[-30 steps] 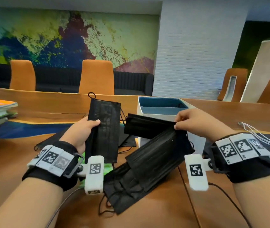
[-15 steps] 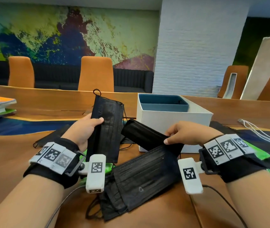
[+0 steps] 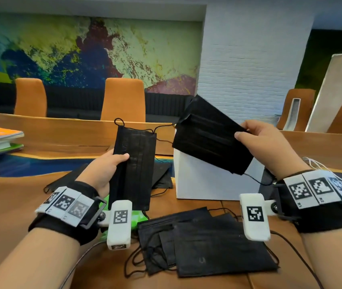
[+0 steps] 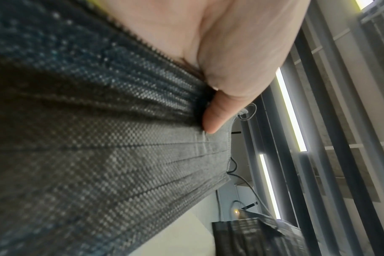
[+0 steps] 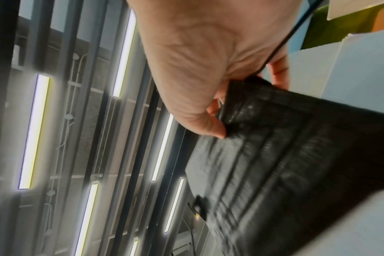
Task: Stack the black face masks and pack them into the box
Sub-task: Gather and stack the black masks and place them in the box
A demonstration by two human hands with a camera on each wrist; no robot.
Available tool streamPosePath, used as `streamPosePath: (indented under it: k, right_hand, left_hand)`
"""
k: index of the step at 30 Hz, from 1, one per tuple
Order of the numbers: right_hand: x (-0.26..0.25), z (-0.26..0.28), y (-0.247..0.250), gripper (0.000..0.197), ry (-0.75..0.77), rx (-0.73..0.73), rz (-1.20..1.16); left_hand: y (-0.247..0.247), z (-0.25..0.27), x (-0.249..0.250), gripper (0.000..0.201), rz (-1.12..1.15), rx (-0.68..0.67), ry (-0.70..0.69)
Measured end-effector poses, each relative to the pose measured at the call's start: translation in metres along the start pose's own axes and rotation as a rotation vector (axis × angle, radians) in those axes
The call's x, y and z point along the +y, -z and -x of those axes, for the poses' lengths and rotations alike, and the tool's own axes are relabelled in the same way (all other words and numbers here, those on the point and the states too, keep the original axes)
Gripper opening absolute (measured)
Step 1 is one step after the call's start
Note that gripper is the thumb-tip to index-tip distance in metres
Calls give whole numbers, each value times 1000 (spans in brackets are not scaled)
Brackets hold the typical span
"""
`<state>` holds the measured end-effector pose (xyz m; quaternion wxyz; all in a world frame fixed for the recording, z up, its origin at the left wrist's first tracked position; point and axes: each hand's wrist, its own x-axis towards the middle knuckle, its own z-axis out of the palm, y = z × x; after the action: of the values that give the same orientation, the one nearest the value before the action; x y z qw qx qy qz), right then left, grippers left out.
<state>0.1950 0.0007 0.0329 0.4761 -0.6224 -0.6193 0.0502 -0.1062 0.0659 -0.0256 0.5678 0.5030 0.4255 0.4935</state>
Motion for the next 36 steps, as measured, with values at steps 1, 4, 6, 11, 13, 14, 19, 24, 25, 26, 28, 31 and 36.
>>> streamPosePath:
  k: [1, 4, 6, 11, 13, 14, 19, 24, 25, 26, 28, 31, 36]
  right_hand:
    - [-1, 0, 1, 14, 20, 43, -10]
    - [-4, 0, 3, 14, 38, 111, -82]
    - [-5, 1, 3, 15, 18, 116, -177]
    - [-8, 2, -1, 19, -62, 13, -463]
    - [-10, 2, -8, 19, -107, -42, -580]
    - [-11, 2, -12, 19, -122, -63, -625]
    - [-16, 9, -38, 26, -189, -211, -733]
    - [-15, 21, -70, 24, -252, -374, -712]
    - [-13, 23, -77, 23, -265, -393, -695]
    - [-12, 24, -82, 22, -275, -410, -677]
    - [-10, 28, -92, 21, -304, -433, -634]
    - [-4, 34, -104, 18, -344, -464, -586]
    - [0, 44, -114, 21, -356, -601, -620]
  left_hand:
    - [1, 0, 0, 19, -8, -10, 8]
    - [2, 1, 0, 20, -29, -37, 19]
    - [0, 1, -1, 20, -37, -44, 20]
    - [-5, -1, -3, 19, 36, -18, 12]
    - [-11, 0, -4, 21, 72, -34, 21]
    - [-14, 0, -5, 22, 83, -50, 24]
    - [-24, 2, -4, 26, 134, -102, 36]
    - [-31, 0, -10, 43, 226, -94, 86]
    - [-32, -1, -11, 45, 240, -95, 88]
    - [-33, -2, -12, 46, 256, -108, 85]
    - [-36, -2, -12, 48, 271, -154, 74]
    - [-39, 0, -13, 58, 233, -238, 64]
    - [-42, 1, -22, 25, 97, -281, 28]
